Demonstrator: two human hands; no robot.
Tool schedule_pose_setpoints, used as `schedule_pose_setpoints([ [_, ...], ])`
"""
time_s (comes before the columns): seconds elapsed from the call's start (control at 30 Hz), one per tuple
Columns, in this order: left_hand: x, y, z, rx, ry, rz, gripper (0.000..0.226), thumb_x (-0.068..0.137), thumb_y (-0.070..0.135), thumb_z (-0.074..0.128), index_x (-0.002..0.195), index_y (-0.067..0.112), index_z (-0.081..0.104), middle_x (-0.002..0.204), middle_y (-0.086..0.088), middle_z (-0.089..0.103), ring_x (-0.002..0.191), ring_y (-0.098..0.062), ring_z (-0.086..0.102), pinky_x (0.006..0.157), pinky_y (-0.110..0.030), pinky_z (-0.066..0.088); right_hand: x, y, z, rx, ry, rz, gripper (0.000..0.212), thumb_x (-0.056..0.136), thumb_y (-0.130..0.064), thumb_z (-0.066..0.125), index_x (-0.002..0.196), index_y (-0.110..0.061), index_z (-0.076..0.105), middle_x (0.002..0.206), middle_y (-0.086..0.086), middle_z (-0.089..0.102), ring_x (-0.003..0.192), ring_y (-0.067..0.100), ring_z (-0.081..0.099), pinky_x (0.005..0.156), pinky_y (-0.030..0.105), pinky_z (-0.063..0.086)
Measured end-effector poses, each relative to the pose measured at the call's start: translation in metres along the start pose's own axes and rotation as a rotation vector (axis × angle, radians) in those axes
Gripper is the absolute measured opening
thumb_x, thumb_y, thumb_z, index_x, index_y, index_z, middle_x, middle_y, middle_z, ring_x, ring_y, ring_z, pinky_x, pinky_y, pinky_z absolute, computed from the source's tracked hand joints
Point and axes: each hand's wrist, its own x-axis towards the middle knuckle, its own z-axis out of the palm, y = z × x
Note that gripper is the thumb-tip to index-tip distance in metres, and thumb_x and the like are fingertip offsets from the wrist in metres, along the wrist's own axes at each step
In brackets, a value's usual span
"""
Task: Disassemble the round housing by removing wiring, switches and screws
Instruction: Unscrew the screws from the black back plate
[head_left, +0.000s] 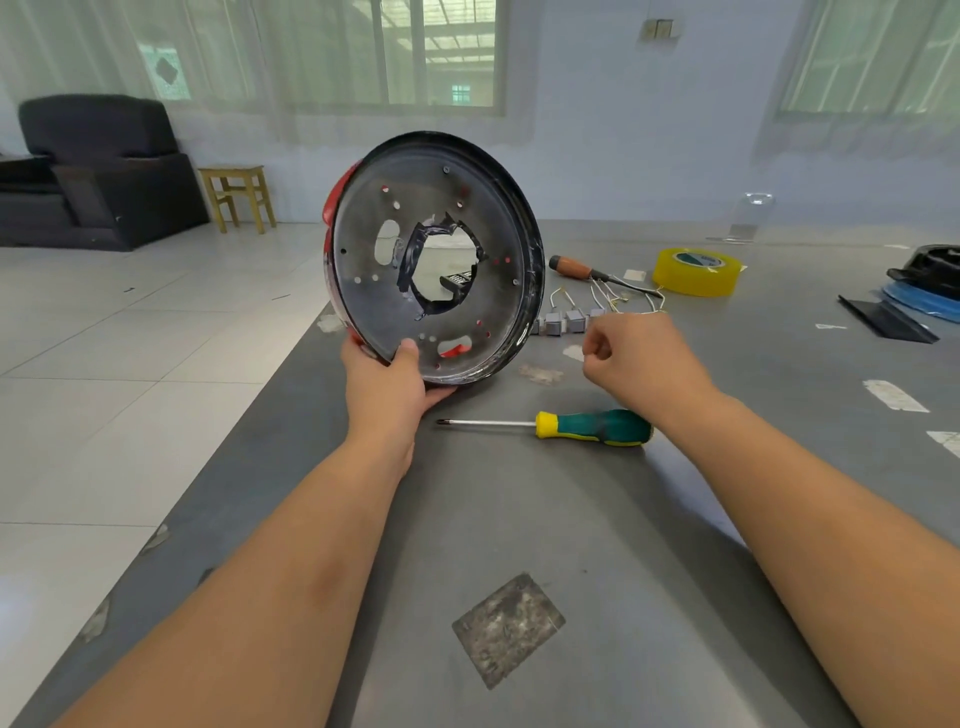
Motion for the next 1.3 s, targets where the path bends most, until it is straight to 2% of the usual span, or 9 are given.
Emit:
schedule_pose_setpoints([
  [0.27,-0.008,-0.011,0.013,0.008,-0.042,-0.009,0.043,0.106,0.006,0.056,0.144,0.020,0.044,0.137,-0.004,0.061,0.111,-0.026,0.070,0.070,-0.047,0.066,0.012,0.014,0.001,-0.128,-0.261,-0.069,0.021,0.091,-0.013,0.058,0.090,-0.029,0.073,0.096,-0.003,0.069,0.092,0.018,0.061,0.081,0.031,0.055],
  [0.47,-0.006,-0.012,0.011,0.002,-0.049,-0.011,0.041,0.106,0.005,0.055,0.143,0.019,0.044,0.137,-0.005,0.062,0.111,-0.027,0.070,0.072,-0.049,0.066,0.014,0.023,0.003,0.054,-0.290,0.018,0.025,0.089,-0.011,0.059,0.100,-0.032,0.067,0.101,-0.006,0.070,0.100,0.017,0.064,0.087,0.032,0.055],
  [0.67,-0.005,-0.012,0.011,0.034,-0.052,-0.018,0.043,0.106,0.007,0.056,0.144,0.020,0.043,0.138,-0.004,0.060,0.114,-0.030,0.068,0.075,-0.052,0.066,0.019,0.032,0.009,0.136,-0.311,0.054,0.016,0.084,-0.020,0.073,0.093,-0.033,0.069,0.089,-0.014,0.069,0.089,0.010,0.065,0.077,0.027,0.054],
  [0.77,-0.005,-0.012,0.010,0.030,-0.057,-0.022,0.043,0.106,0.007,0.056,0.145,0.020,0.043,0.138,-0.005,0.061,0.114,-0.030,0.069,0.075,-0.053,0.066,0.020,0.034,0.016,0.154,-0.274,0.047,0.009,0.084,-0.032,0.079,0.088,-0.033,0.071,0.085,-0.014,0.069,0.084,0.004,0.063,0.069,0.022,0.051],
  [0.87,-0.004,-0.012,0.010,0.020,-0.063,-0.030,0.043,0.106,0.006,0.056,0.145,0.019,0.044,0.138,-0.006,0.062,0.113,-0.030,0.070,0.073,-0.051,0.066,0.020,0.035,0.018,0.139,-0.238,0.029,0.010,0.087,-0.031,0.076,0.080,-0.034,0.070,0.080,-0.016,0.066,0.082,0.005,0.062,0.066,0.022,0.049],
  [1.0,-0.004,-0.010,0.011,0.024,-0.056,-0.038,0.042,0.106,0.006,0.056,0.144,0.019,0.044,0.137,-0.005,0.061,0.113,-0.030,0.069,0.072,-0.051,0.066,0.020,0.034,0.017,0.149,-0.236,0.022,0.008,0.090,-0.028,0.074,0.084,-0.033,0.070,0.081,-0.014,0.065,0.080,0.006,0.060,0.066,0.023,0.048],
  [1.1,-0.003,-0.009,0.011,0.039,-0.057,-0.039,0.043,0.106,0.006,0.056,0.145,0.019,0.043,0.138,-0.006,0.061,0.114,-0.031,0.069,0.075,-0.055,0.066,0.024,0.039,0.005,0.247,-0.096,0.042,0.007,0.090,-0.025,0.073,0.084,-0.027,0.072,0.076,-0.011,0.065,0.073,0.006,0.057,0.060,0.019,0.039],
  [1.2,0.000,-0.008,0.011,0.033,-0.066,-0.046,0.043,0.105,0.006,0.057,0.144,0.020,0.045,0.137,-0.004,0.062,0.115,-0.030,0.069,0.076,-0.055,0.065,0.031,0.061,-0.012,0.339,0.068,0.123,0.005,0.091,-0.021,0.072,0.087,-0.021,0.073,0.077,-0.004,0.068,0.075,0.013,0.060,0.062,0.024,0.041],
  [1.3,0.002,-0.008,0.012,0.025,-0.068,-0.052,0.042,0.105,0.005,0.057,0.142,0.020,0.047,0.136,-0.005,0.063,0.114,-0.031,0.070,0.074,-0.053,0.066,0.038,0.101,-0.018,0.313,0.091,0.225,0.007,0.094,-0.019,0.068,0.088,-0.019,0.072,0.083,0.002,0.072,0.079,0.018,0.062,0.062,0.026,0.043],
])
